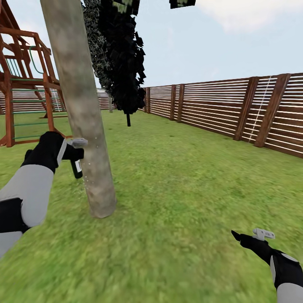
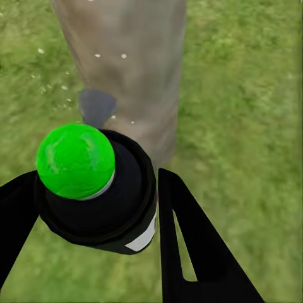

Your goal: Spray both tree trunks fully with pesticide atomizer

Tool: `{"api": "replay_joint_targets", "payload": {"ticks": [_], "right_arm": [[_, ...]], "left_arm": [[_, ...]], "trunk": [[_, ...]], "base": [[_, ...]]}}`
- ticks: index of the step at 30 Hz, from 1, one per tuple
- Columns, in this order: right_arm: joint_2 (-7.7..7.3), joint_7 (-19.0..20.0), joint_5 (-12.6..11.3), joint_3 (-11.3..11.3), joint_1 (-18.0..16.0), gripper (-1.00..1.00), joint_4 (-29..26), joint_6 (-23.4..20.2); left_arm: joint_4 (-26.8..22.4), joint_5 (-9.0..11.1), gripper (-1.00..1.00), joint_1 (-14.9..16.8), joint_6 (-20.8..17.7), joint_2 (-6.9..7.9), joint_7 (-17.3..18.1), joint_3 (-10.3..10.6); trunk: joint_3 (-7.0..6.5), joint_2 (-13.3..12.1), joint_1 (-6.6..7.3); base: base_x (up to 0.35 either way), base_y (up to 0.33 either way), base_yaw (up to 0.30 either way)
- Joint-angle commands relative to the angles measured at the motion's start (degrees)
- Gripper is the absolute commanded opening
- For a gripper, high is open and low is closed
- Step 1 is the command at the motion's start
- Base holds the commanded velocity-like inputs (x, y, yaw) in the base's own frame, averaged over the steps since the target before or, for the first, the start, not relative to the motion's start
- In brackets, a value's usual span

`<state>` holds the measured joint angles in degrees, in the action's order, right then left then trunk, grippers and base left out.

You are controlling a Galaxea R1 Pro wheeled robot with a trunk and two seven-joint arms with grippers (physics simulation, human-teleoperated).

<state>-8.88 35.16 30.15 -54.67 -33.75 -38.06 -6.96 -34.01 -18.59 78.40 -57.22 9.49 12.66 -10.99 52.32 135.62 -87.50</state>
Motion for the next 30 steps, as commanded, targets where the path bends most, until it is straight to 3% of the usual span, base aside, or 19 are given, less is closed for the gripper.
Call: {"api": "replay_joint_targets", "payload": {"ticks": [1, 8, 11, 16, 18, 21, 22, 24, 26, 27, 30], "right_arm": [[0.0, 0.0, 0.0, 0.0, 0.0, 1.0, 0.0, 0.0], [0.07, 0.0, 0.0, 0.0, 0.0, 1.0, 0.0, 0.0], [0.24, 0.0, 0.0, 0.0, 0.0, 1.0, 0.0, 0.0], [0.42, 0.0, 0.0, 0.0, 0.0, 1.0, 0.0, 0.0], [0.44, 0.0, 0.0, 0.0, 0.0, 1.0, 0.0, 0.0], [0.48, 0.0, 0.0, 0.0, 0.0, 1.0, 0.0, 0.0], [0.51, 0.0, 0.0, 0.0, 0.0, 1.0, 0.0, 0.0], [0.52, 0.0, 0.0, 0.0, 0.0, 1.0, 0.0, 0.0], [0.53, -0.1, 0.0, 0.0, 0.0, 1.0, 0.0, 0.0], [0.53, -0.1, 0.0, 0.0, 0.0, 1.0, 0.0, 0.0], [0.53, -0.1, 0.0, 0.0, 0.0, 1.0, 0.0, 0.0]], "left_arm": [[0.0, 0.0, -1.0, 0.2, 0.0, 0.0, 0.0, 0.0], [0.2, 0.0, -1.0, 1.2, -0.1, 0.2, 0.0, -0.1], [0.8, 0.0, -1.0, 0.9, 0.1, 1.2, 0.1, 0.0], [9.2, 0.1, -1.0, 0.0, 1.2, 1.56, 0.2, 0.0], [14.0, 0.1, -1.0, -3.0, 6.0, 1.58, 0.2, 0.0], [14.9, 0.2, -1.0, -7.3, 9.4, 1.58, 0.2, 0.0], [15.0, 0.3, -1.0, -9.8, 12.5, 1.58, 0.2, -0.3], [15.0, 0.3, -1.0, -12.7, 15.7, 1.58, 0.2, -3.2], [15.0, 0.2, -1.0, -15.3, 20.4, 1.58, 0.1, -8.1], [15.0, 0.2, -1.0, -16.6, 22.8, 1.58, 0.1, -9.5], [15.1, 0.1, -1.0, -19.2, 27.3, 1.37, 0.1, -10.9]], "trunk": [[0.0, 0.0, 0.0], [0.0, 0.0, 0.0], [0.0, 0.0, 0.0], [0.0, 0.0, 0.0], [0.0, 0.0, 0.0], [0.0, 0.0, 0.0], [0.0, 0.0, 0.0], [0.0, 0.0, 0.0], [0.0, 0.0, 0.0], [0.0, 0.0, 0.0], [0.0, 0.0, 0.0]], "base": [[0.0, 0.0, 0.0], [0.0, 0.0, 0.0], [0.0, 0.0, 0.0], [0.0, 0.0, 0.0], [0.0, 0.0, 0.0], [0.0, 0.0, 0.0], [0.0, 0.0, 0.0], [0.0, 0.0, 0.0], [0.0, 0.0, 0.0], [0.0, 0.0, 0.0], [0.0, 0.0, 0.0]]}}
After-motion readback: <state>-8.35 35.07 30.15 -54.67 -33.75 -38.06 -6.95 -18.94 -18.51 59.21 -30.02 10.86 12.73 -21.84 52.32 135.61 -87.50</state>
